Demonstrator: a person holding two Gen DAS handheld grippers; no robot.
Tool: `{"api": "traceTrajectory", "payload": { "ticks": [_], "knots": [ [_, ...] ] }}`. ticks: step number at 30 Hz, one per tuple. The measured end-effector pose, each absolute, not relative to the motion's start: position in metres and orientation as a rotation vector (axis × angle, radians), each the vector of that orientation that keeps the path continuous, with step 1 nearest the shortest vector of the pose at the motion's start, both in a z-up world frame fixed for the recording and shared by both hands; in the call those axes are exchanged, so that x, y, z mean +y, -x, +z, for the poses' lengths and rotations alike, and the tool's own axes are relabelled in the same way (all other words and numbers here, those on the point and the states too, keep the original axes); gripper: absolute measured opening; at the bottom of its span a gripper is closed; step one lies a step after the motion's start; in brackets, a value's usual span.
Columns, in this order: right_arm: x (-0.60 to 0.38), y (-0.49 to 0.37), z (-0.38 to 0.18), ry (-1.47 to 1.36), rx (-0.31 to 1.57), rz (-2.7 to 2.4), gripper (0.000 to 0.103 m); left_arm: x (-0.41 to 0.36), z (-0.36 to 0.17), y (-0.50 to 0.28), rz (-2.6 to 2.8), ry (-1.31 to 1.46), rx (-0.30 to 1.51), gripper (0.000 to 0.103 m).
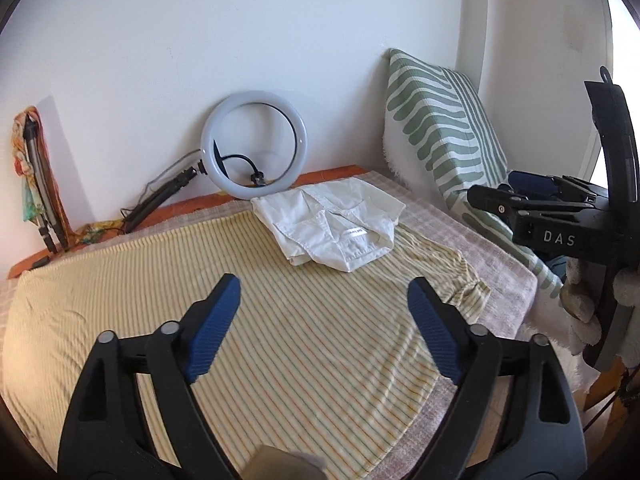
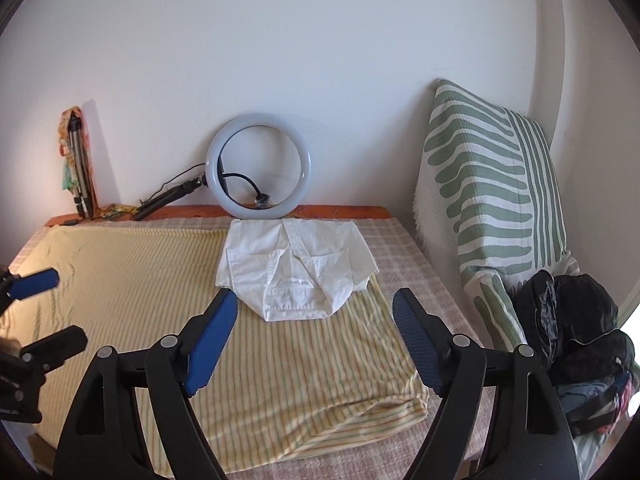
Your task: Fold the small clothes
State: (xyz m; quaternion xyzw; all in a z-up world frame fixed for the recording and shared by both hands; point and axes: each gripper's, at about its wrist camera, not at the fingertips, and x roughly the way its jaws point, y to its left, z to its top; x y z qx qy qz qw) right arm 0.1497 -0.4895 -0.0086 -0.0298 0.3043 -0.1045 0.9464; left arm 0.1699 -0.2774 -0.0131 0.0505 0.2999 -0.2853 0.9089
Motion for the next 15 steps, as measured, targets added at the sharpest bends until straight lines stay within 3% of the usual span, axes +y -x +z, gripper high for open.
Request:
{"api": "traceTrajectory", "payload": {
  "ticks": [4, 15],
  "knots": [
    [-0.490, -0.150, -0.014, 0.035, 0.622, -0.224, 0.081, -0.273, -0.012, -0.168, -0.567, -0.109, 0.589, 0.101],
    [-0.487, -0.151, -0.021, 0.016, 0.621, -0.222, 0.081, -0.265, -0.017, -0.178, -0.488, -0.106, 0.628, 0.103]
  ]
}}
